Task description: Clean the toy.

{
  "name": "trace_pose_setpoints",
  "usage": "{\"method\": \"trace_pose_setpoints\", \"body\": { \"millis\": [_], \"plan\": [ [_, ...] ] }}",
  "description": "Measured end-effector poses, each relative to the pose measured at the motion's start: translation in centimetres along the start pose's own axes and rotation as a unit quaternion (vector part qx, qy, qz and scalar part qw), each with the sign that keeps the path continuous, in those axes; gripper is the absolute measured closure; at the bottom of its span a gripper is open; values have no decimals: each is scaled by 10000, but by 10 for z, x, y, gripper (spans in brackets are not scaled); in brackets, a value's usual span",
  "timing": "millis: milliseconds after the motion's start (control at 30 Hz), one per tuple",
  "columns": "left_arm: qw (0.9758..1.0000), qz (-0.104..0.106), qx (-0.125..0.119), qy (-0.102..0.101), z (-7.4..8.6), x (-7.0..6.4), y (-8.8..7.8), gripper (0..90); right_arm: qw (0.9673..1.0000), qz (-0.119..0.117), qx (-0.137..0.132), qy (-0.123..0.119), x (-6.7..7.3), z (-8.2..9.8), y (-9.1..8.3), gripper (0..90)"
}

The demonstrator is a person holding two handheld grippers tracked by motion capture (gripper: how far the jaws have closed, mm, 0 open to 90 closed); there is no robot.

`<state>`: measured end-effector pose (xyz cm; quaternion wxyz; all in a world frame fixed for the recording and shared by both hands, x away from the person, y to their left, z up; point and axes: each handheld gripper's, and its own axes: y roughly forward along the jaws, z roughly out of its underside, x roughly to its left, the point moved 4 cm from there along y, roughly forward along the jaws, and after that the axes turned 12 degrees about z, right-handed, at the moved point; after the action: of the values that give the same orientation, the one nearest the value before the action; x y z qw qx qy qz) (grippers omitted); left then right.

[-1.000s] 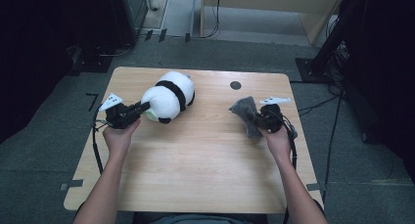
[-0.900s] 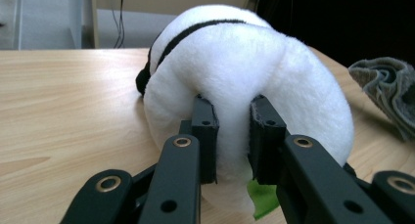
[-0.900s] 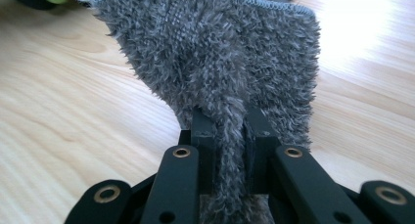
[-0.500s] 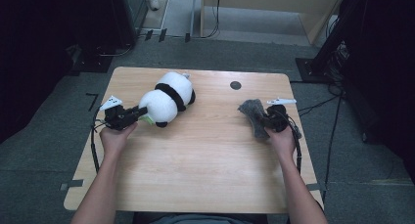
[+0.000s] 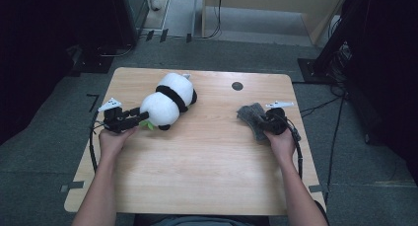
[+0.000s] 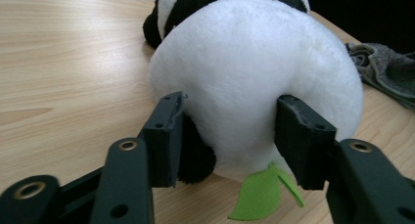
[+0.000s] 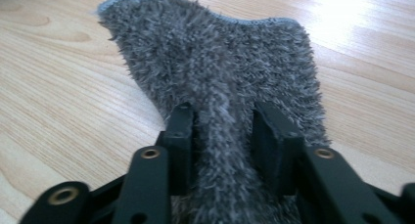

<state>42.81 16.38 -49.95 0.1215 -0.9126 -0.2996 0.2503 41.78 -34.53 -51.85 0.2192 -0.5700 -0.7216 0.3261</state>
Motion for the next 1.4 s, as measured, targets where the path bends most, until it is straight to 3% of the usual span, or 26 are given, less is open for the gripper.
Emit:
{"method": "trace_pose_setpoints", "body": {
  "millis": [167,333,600,833,1033,1400],
  "plan": [
    [9996,-116,152,224,0,-1,-3,380,9998,-148,-78,117,-3,-1,-4,535],
    [9998,-94,122,162,-3,-3,-10,347,9986,-300,-285,335,-7,-6,-14,440],
    [9994,-12,191,274,-9,-17,-17,312,9985,-318,-396,192,0,-8,-25,432],
    [9994,113,79,311,-16,-35,-17,305,9977,-424,-519,65,15,-13,-37,431],
    [9981,190,223,534,-17,-54,-8,311,9965,-534,-629,-99,33,-11,-45,432],
    [9954,540,379,693,-14,-81,14,310,9933,-836,-672,-438,66,-4,-49,435]
  ]
}}
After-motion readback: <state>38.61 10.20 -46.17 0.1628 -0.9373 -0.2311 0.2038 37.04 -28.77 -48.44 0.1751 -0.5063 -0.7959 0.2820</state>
